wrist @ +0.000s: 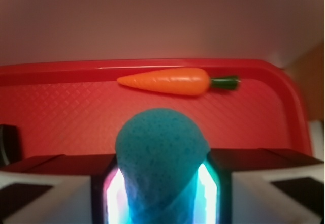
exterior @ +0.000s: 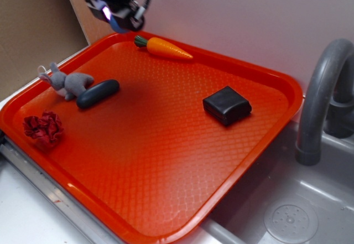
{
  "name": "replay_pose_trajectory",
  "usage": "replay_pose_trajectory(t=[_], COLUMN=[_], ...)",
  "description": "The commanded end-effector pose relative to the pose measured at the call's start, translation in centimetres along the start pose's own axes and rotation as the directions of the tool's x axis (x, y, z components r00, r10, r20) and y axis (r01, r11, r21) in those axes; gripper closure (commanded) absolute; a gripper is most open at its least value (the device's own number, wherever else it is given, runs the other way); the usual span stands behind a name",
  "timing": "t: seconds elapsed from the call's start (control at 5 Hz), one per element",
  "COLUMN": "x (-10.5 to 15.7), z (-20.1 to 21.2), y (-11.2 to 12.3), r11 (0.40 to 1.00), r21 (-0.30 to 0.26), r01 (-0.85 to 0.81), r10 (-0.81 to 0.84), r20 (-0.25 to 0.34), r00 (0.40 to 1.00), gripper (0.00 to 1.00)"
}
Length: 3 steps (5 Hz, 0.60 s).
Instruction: Grab the blue ball.
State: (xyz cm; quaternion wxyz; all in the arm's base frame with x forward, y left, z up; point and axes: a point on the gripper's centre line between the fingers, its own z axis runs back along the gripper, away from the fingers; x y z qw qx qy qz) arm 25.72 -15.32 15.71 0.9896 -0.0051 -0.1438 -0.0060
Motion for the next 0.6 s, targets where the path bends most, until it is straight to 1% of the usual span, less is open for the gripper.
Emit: replay_pose_trajectory(t=[0.0,0.2,0.4], x=[-1.2,-2.0,-2.0], z=[5.0,6.1,6.3], y=[1.4,1.5,1.5], r11=[0.967,0.969,0.978], r21=[-0.232,-0.224,-0.201], r01=[-0.102,-0.102,-0.061], r10=[0.070,0.073,0.034], r20=[-0.142,-0.135,-0.135], r00=[0.987,0.988,0.990], gripper=[1.00,1.00,1.00])
